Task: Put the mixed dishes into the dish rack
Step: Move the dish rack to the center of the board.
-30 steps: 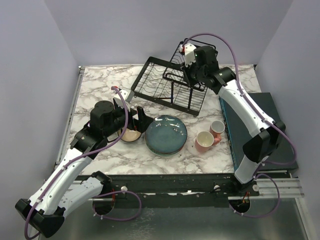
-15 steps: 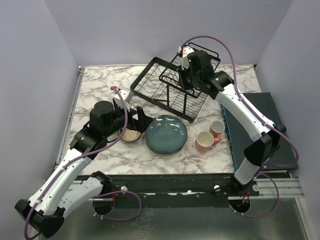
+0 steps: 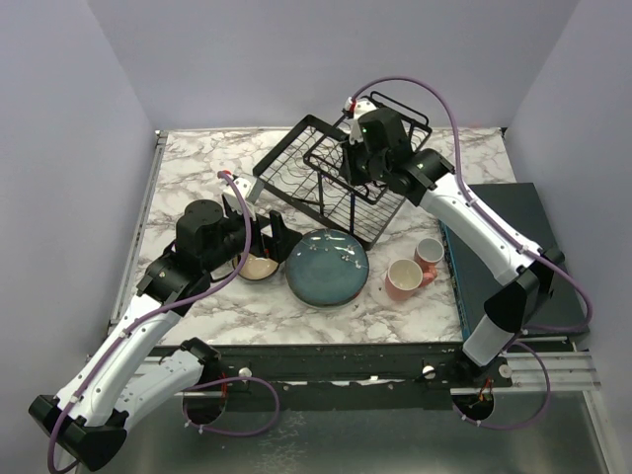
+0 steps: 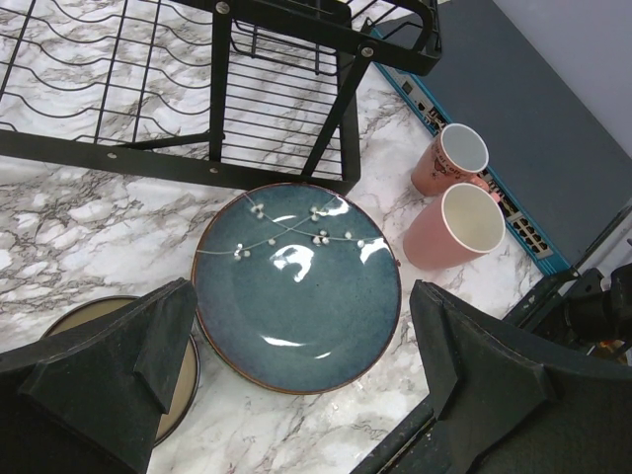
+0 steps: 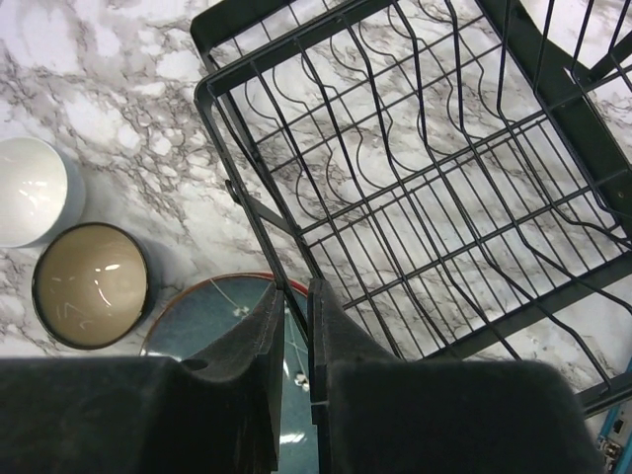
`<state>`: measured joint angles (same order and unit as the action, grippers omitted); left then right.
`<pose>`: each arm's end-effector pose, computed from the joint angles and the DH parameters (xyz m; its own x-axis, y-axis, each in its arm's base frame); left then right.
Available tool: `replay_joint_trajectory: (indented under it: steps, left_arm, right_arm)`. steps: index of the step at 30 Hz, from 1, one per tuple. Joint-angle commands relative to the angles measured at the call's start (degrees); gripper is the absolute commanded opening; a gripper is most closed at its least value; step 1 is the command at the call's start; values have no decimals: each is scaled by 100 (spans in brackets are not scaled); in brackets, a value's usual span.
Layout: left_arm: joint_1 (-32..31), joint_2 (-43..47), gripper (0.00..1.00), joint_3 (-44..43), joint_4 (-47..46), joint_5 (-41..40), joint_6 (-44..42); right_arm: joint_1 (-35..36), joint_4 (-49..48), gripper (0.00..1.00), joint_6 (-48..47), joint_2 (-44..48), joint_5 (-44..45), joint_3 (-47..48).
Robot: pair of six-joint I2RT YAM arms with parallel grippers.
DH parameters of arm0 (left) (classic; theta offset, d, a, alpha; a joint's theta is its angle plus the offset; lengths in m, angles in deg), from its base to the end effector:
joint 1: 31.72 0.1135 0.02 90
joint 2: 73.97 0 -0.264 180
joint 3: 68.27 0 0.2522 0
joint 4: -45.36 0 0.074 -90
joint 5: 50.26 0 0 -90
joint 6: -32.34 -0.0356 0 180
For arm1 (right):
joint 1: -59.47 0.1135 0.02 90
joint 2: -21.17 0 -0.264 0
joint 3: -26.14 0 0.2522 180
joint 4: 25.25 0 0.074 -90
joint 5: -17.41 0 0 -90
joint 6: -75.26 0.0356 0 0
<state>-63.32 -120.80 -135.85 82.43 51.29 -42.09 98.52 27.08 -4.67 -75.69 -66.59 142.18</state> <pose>0.1493 -0.1002 0.3648 -0.4123 -0.0551 -0.9094 0.5880 0.7464 -0.3118 0.2985 0.2373 0.3986 -0.5158 -0.1945 -0.8343 -0.4757 0.8750 0.0901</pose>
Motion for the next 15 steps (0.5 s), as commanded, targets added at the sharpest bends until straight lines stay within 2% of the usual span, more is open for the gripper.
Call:
replay_joint_trajectory:
  steps: [1, 15]
  left_arm:
    - [22, 92, 99, 65, 9, 102, -37]
    - [22, 127, 99, 72, 12, 76, -34]
  right_arm:
    - [259, 167, 0, 637, 93, -353, -350]
    - [627, -30, 0, 1164, 189, -424, -606]
